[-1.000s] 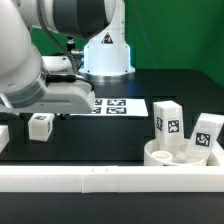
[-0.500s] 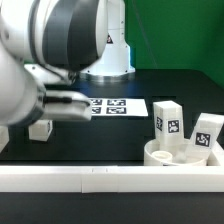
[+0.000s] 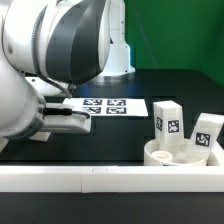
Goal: Assemble stool
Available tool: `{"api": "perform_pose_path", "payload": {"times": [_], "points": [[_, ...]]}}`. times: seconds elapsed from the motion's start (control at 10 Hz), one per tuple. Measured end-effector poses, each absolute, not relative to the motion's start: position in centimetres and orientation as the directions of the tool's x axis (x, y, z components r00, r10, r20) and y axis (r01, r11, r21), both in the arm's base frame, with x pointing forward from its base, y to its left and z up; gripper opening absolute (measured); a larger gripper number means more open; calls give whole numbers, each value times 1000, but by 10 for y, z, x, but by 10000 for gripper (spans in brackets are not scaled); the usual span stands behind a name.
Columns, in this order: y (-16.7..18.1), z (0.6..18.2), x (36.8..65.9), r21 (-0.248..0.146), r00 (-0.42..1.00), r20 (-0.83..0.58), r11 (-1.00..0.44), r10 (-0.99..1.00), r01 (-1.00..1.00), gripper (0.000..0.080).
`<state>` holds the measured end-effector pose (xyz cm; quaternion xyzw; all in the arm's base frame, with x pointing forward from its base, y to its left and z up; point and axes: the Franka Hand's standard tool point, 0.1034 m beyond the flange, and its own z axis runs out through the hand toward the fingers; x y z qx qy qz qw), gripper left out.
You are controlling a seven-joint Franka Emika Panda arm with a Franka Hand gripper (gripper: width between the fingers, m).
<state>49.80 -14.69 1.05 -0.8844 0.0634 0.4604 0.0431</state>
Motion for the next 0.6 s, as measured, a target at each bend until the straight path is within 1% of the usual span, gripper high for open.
{"api": "perform_pose_path", "payload": {"times": [0.1, 0.2, 0.3, 0.4, 0.5, 0.6], "points": [[-146, 9, 497, -18, 568, -820, -988, -72, -152, 620], [-146, 8, 497, -15, 568, -819, -988, -75, -151, 620], [-147, 8, 497, -15, 569, -819, -988, -75, -151, 441], [-147, 8, 497, -16, 569, -819, -988, -74, -151, 441], [-147, 9, 497, -17, 570, -818, -988, -73, -151, 323], [-147, 11, 499, -17, 573, -816, -988, -73, -150, 323]]}}
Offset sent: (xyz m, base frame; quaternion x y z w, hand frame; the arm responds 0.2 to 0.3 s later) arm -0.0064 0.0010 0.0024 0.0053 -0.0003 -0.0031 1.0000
